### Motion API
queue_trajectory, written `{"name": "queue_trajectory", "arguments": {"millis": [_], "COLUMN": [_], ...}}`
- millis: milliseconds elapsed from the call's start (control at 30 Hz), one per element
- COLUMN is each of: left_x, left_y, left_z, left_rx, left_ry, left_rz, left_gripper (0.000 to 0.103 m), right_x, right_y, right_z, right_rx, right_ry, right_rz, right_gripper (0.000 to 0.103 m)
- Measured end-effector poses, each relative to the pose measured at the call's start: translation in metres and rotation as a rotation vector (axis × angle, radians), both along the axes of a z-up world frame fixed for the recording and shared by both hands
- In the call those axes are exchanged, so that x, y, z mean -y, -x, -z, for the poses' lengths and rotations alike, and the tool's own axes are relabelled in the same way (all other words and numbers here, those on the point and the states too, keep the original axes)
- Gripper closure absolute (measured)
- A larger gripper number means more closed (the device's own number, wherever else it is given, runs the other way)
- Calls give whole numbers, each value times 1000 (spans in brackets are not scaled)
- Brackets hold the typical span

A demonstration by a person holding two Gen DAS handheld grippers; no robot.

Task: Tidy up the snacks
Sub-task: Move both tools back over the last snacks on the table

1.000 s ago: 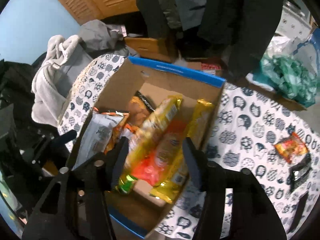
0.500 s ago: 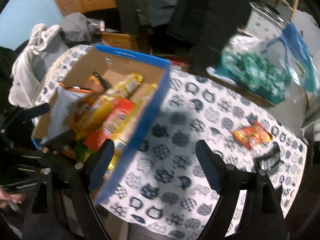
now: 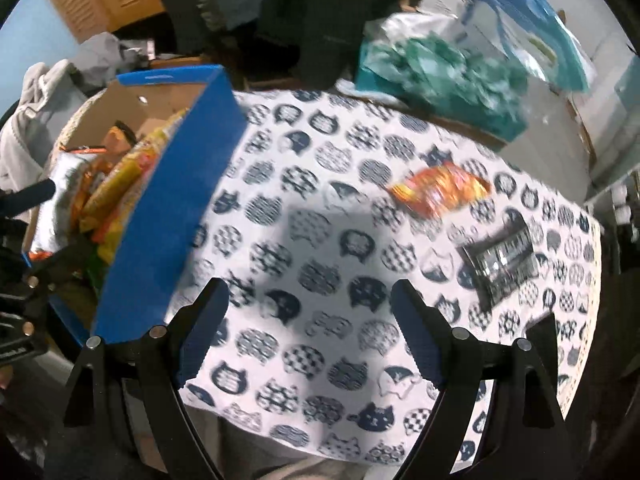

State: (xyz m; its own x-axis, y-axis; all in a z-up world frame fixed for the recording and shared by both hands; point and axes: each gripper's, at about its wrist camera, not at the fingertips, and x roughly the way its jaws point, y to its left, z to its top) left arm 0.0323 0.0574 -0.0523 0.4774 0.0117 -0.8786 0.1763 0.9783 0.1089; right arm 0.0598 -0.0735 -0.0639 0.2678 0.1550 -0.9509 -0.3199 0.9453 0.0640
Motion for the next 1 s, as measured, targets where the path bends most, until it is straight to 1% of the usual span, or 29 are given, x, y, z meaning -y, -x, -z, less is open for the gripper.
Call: {"name": "queue_trajectory", "arguments": {"millis": [167, 267, 500, 600, 733, 1000], "left_x": [26, 41, 72, 86, 103, 122], "left_y": [-3, -4, -8, -10, -14, -22], "left_z": [3, 4, 11, 16, 24, 35], "left_rx": [-16, -10, -4, -18, -37, -60], "left_ry": [-2, -18, -57, -69, -73, -78], "left_rz": [44, 60, 115, 140, 169, 195], "left_gripper": [22, 22, 22, 22, 22, 22], "right_x": [29, 47, 93, 109, 128, 155], "right_y": [8, 13, 27, 31, 31, 27], "right_z": [10, 17, 33, 36, 37, 39], "right_rx": [-28, -44, -68, -64, -65, -74], "right_ry": [-14, -24, -5, 5, -10, -17], "right_rz": [40, 66, 140, 165, 198, 248], "right_gripper": [20, 20, 20, 20, 20, 20]}}
